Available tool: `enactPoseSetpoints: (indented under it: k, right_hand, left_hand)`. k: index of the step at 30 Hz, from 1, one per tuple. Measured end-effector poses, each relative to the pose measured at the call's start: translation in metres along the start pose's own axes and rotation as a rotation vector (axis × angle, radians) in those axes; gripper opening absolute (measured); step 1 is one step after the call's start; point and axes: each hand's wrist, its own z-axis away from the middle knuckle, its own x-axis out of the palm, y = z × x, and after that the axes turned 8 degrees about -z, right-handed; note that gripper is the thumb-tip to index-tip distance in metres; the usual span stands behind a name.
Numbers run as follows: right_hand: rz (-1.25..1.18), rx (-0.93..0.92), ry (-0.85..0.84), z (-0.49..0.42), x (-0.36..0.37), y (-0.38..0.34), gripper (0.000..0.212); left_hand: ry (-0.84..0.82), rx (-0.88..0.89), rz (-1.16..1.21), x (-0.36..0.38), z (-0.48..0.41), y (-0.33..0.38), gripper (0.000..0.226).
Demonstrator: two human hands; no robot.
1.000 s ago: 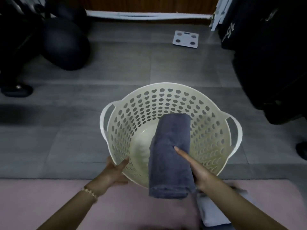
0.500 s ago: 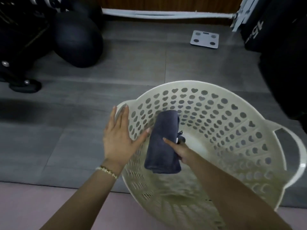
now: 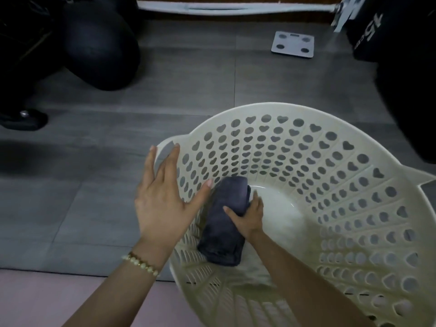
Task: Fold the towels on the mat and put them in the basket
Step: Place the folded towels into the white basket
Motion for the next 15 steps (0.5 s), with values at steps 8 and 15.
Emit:
enactPoseSetpoints:
  k: [8,15]
  right_hand:
    - [0.889,-0.283,-0.560,0.000,-0.015,0.009,0.155]
    - [0.983,-0.304,-0.418,0.004,-0.037,0.036,0.131]
  left_hand:
    - [-0.038,0.011,-0.053,-0.002,0.002,-0.005,0.080]
    - [-0.065,-0.047,-0.031,-0.001,-0.002,0.003,0.085]
